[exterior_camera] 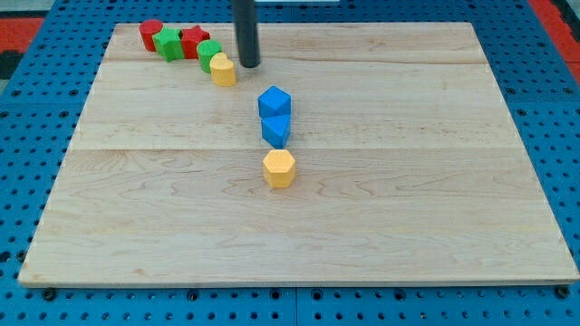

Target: Move the blue blocks and the yellow hexagon to the center

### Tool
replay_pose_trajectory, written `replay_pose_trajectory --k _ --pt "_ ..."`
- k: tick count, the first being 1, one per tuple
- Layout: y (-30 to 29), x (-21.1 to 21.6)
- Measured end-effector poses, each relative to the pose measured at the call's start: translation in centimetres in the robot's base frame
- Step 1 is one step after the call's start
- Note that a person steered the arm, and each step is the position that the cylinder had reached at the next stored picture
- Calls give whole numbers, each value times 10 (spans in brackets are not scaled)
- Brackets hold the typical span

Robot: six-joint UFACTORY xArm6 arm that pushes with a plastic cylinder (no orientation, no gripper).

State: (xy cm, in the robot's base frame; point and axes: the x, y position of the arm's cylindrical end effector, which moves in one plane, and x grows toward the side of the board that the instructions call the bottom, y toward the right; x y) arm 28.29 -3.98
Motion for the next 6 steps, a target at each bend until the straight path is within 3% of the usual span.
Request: replay_pose_trajectory --k 1,2,3,4,5,6 --pt "45 44" --pt "35 93" --pt "56 117" --pt "124 126" --pt "125 183" --pt "77 230"
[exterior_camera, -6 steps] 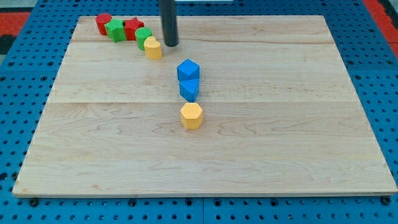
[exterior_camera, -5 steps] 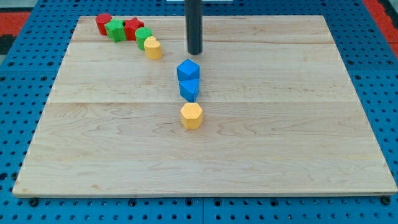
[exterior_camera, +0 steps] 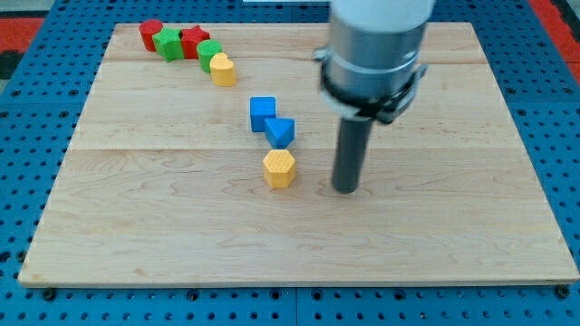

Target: Move the blue blocks and the yellow hexagon to the center

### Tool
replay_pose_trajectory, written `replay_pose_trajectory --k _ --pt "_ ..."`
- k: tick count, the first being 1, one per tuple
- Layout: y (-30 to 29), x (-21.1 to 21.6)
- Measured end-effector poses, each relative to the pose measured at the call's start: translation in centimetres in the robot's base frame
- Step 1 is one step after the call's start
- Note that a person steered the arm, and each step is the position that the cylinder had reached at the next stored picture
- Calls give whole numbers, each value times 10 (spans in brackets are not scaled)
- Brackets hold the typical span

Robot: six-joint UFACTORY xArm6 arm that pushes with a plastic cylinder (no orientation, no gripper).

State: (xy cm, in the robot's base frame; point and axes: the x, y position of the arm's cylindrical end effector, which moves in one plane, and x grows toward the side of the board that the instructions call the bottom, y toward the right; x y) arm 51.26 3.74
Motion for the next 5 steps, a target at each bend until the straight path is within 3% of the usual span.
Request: replay_pose_trajectory --k 2,3,4,5 --pt "-53 -51" --pt "-49 -17" --pt "-116 -26" --pt "-63 -57"
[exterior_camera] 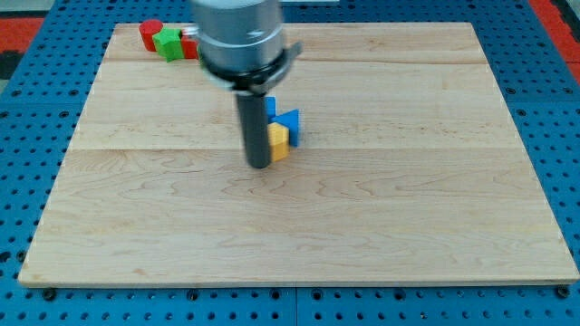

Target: Move the blue blocks and the yellow hexagon to the center

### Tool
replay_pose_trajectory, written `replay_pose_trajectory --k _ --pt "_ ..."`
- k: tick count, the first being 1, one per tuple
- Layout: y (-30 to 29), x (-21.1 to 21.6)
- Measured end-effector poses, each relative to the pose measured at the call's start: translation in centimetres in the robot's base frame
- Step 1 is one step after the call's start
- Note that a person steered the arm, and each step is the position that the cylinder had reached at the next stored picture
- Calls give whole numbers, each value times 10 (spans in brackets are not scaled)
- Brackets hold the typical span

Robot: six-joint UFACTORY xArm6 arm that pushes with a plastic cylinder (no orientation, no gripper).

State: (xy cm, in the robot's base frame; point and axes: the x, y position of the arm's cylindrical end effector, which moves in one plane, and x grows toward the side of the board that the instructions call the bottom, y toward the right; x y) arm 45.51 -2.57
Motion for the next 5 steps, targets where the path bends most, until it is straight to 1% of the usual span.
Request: replay_pose_trajectory --k 1,2,3,4,5 --pt "-4 3" --pt "-52 5" --pt "-121 -58" --pt "-78 -68" --pt "-16 -48"
